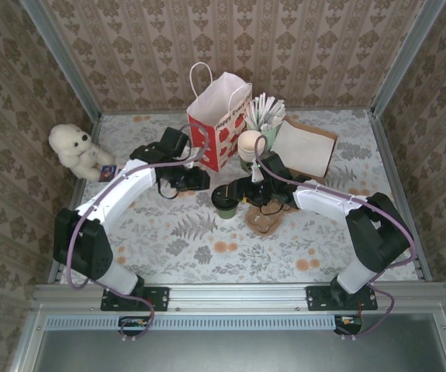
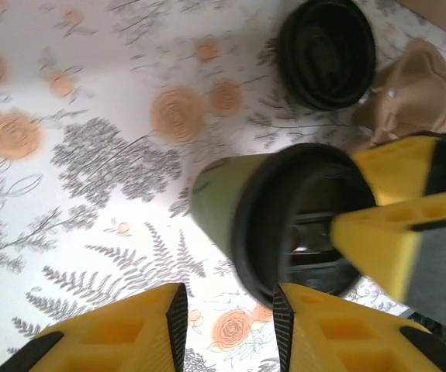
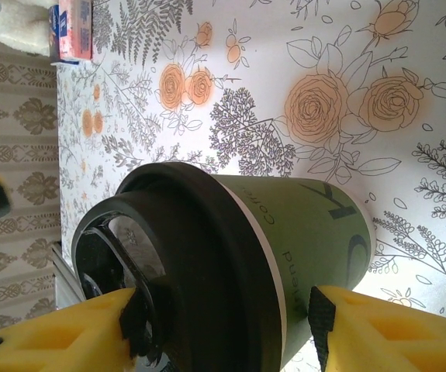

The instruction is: Pack the takeout coffee

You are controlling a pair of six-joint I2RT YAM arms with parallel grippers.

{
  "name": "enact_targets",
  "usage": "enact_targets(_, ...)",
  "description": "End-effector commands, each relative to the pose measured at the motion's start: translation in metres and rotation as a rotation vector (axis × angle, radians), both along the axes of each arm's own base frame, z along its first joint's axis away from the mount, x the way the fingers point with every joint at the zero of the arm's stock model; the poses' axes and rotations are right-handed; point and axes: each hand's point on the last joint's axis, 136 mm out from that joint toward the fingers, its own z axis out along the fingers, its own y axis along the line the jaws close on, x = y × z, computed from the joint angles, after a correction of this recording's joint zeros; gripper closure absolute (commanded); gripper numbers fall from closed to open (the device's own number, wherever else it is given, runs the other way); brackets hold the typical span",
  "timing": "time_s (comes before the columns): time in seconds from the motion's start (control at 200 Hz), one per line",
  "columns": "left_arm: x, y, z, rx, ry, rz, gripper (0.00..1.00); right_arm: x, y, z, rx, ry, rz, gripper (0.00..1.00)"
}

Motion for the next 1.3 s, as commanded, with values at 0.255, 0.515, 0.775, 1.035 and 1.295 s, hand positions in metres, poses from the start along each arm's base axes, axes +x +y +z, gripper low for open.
enact_targets(0.255, -0.002, -0.02, -0.021, -0.288, 0.152, 0.04, 0.59, -0.003, -0.002, -0.014, -0.081, 0.027, 0.01, 0.41)
enact_targets(0.515, -0.005, -0.02, -0.037, -0.282, 0.187, 0.035, 0.66, -0.006, -0.003, -0.019, -0.099, 0.039, 0.003, 0.43)
enact_targets(0.775, -0.012, -0.019, -0.054, -0.273, 0.222, 0.034, 0.71, -0.009, -0.007, -0.029, -0.129, 0.067, -0.016, 0.46)
enact_targets(1.035, -0.035, -0.007, -0.096, -0.193, 0.328, 0.026, 0.81, -0.014, -0.011, -0.047, -0.162, 0.114, -0.033, 0.49)
enact_targets(1.295, -0.022, -0.007, -0.07, -0.185, 0.272, 0.013, 0.8, -0.013, -0.009, -0.039, -0.155, 0.098, -0.032, 0.49)
